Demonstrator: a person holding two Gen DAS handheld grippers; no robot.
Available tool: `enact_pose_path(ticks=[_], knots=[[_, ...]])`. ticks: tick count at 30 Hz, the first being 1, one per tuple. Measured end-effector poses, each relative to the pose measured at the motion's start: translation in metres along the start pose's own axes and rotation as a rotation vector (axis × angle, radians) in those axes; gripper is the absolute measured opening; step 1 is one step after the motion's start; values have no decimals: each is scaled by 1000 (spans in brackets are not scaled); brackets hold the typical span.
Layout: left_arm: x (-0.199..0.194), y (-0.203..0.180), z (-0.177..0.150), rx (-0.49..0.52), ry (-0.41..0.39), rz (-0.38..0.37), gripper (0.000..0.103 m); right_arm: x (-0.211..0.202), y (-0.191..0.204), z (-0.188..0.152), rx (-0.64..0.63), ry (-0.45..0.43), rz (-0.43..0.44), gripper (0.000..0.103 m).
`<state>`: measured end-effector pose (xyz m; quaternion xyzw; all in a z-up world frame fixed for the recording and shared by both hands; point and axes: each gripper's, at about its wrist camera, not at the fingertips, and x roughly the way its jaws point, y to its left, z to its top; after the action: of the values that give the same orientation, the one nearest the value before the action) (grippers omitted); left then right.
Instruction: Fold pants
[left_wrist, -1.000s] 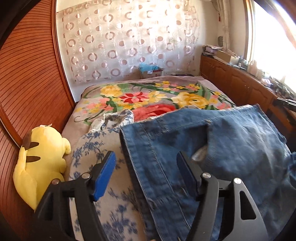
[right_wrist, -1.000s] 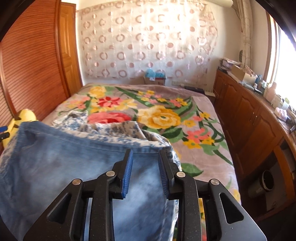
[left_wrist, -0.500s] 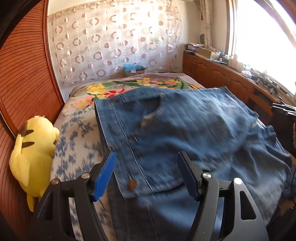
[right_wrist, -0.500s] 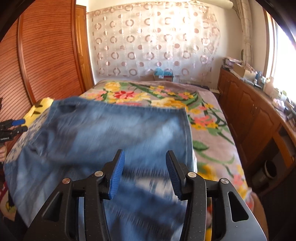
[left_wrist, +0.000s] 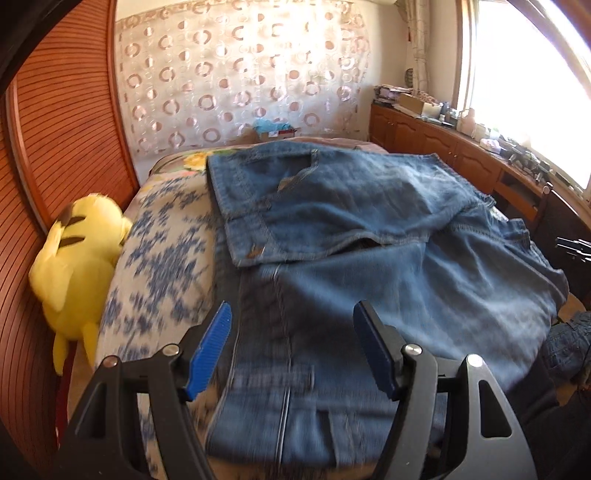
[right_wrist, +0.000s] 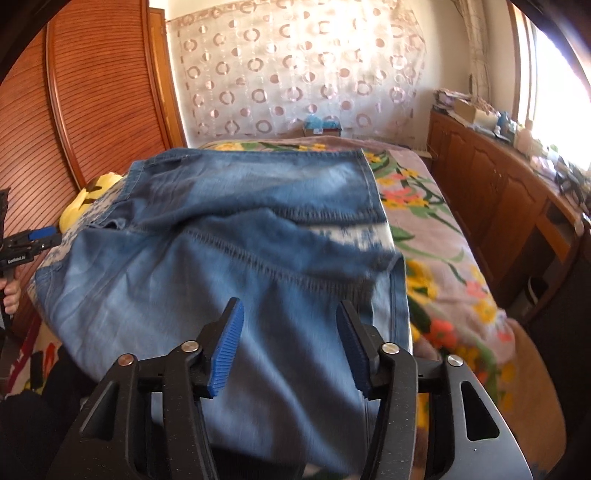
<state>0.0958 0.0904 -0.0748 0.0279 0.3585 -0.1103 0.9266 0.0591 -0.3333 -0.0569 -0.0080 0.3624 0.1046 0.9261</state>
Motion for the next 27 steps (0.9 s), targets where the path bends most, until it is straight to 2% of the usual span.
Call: enact_pose_path(ticks=[12, 27], knots=[[-11, 8, -47, -22, 52, 46, 68, -15, -31, -50, 48, 64, -52, 56], [-6, 18, -61, -61, 74, 60, 68, -11, -49, -83, 75, 133, -89, 56]])
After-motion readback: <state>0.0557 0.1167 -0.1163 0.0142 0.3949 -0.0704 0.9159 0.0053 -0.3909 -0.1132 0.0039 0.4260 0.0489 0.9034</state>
